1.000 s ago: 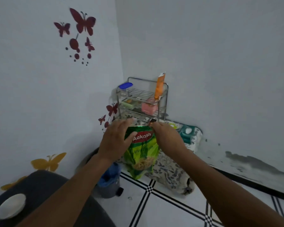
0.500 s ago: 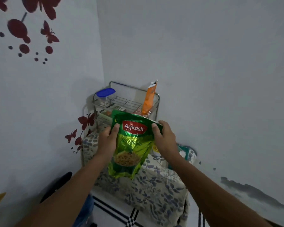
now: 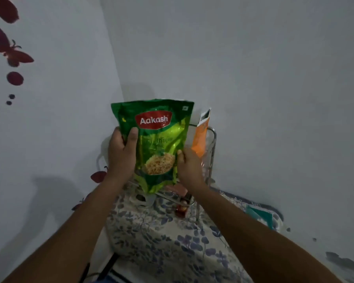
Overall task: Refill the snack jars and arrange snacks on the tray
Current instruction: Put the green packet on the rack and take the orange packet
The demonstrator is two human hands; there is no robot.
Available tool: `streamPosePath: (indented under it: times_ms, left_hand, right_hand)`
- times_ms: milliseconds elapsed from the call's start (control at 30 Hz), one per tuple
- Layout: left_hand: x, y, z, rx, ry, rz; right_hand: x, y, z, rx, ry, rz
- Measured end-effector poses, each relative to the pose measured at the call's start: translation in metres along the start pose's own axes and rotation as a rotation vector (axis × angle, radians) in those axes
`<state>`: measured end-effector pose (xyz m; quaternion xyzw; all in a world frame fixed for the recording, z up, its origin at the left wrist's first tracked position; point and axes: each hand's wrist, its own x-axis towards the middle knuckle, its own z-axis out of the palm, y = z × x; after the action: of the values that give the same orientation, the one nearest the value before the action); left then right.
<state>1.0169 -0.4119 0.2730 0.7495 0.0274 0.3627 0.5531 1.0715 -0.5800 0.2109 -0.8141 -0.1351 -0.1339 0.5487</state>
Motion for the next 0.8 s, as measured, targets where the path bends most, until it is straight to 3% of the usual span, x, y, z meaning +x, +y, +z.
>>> streamPosePath:
  times_ms: [100,167,300,433,533,633,800]
  left_hand:
    - [0.031,-0.046,0.011,0.035,0.068,-0.109]
    - [0.052,-0.066,0.018,0.033,0.114,-0.16]
    - [0.098,-0.093,0.044,0.043,0.246,-0.209]
    - [0.131,-0.107,0.08,0.003,0.27,-0.179]
    - [0.15,-0.125,0.106,-0.086,0.172,-0.143]
    - [0.159,-0.14,0.129,-0.126,0.041,-0.061]
    - [0.145,-0.189,0.14,-0.053,-0.215,-0.148]
  right_hand:
    - [0.047,0.021,0.028,-0.028,-0.198,0.159]
    - [0.066,0.024,0.045,0.041,-0.231,0.151]
    - [0.097,0.031,0.084,0.048,-0.127,-0.006]
    - [0.116,0.041,0.101,-0.15,-0.085,-0.124]
    - [0.121,0.058,0.11,-0.262,-0.117,-0.156]
    - [0.128,0.079,0.117,-0.304,-0.199,-0.064]
    - [0.146,0.102,0.127,-0.318,-0.117,0.044]
